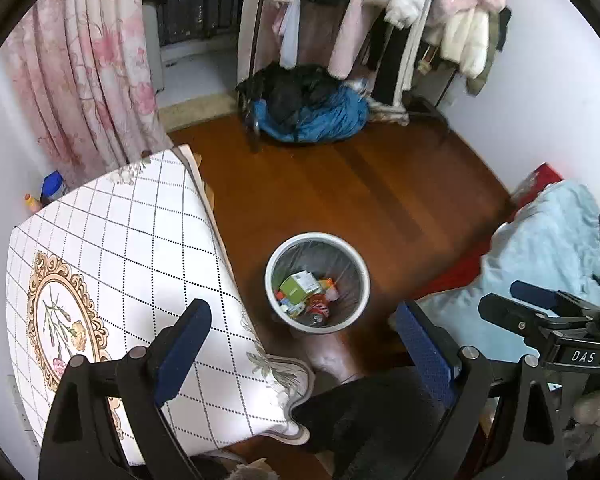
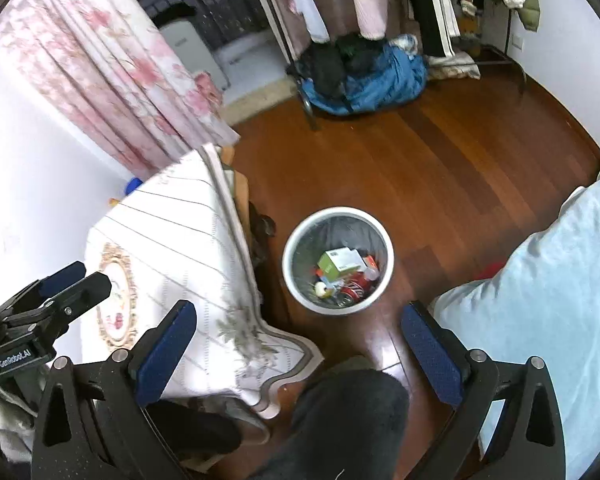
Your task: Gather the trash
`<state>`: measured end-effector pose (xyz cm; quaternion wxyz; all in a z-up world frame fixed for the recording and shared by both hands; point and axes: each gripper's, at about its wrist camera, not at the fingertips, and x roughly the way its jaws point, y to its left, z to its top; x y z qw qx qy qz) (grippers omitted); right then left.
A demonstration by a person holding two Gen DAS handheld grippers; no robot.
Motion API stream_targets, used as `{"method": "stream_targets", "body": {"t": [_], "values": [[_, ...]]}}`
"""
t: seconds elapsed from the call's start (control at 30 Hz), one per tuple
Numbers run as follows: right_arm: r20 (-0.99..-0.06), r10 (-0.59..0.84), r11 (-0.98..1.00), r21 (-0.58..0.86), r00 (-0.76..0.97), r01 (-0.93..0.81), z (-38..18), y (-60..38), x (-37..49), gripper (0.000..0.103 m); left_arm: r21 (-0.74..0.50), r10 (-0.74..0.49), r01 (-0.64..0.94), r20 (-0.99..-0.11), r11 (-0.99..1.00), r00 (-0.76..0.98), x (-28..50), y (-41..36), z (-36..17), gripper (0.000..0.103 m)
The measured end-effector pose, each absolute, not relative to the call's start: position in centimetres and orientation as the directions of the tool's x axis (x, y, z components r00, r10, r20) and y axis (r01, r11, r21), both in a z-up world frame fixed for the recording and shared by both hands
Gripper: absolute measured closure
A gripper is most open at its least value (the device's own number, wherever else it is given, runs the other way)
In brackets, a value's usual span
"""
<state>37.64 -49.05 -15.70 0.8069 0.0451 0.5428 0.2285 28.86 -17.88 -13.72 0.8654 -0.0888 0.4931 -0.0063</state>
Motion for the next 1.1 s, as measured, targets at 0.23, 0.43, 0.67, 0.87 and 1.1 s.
{"method": "stream_targets", "body": {"t": [0.23,0.43,0.67,0.87,1.1], "values": [[-0.805,0.487,0.858,0.369,0.339,-0.358,-11.0,-49.9,33.7,0.000,-0.204,-0.153,-0.027,-0.811,0.979,0.565,25.1,-17.9,-9.6,0.008],[-0.770,0.535,0.828,0.395,0.347,-0.398,-8.0,-50.0,31.3,0.000,-0.233,-0.181,-0.011,-0.785,0.972,0.593,22.8,-17.5,-7.3,0.008],[-0.748,0.569,0.801,0.409,0.343,-0.438,-5.2,-49.9,29.6,0.000,-0.251,-0.202,0.007,-0.760,0.968,0.618,21.3,-17.4,-5.3,0.008],[-0.745,0.572,0.796,0.400,0.344,-0.454,-4.0,-49.8,29.0,0.000,-0.259,-0.211,0.015,-0.749,0.966,0.628,20.6,-17.4,-4.5,0.008],[-0.745,0.573,0.794,0.401,0.342,-0.457,-3.6,-49.6,29.0,0.000,-0.264,-0.209,0.005,-0.751,0.964,0.626,20.3,-17.1,-4.6,0.008]]}}
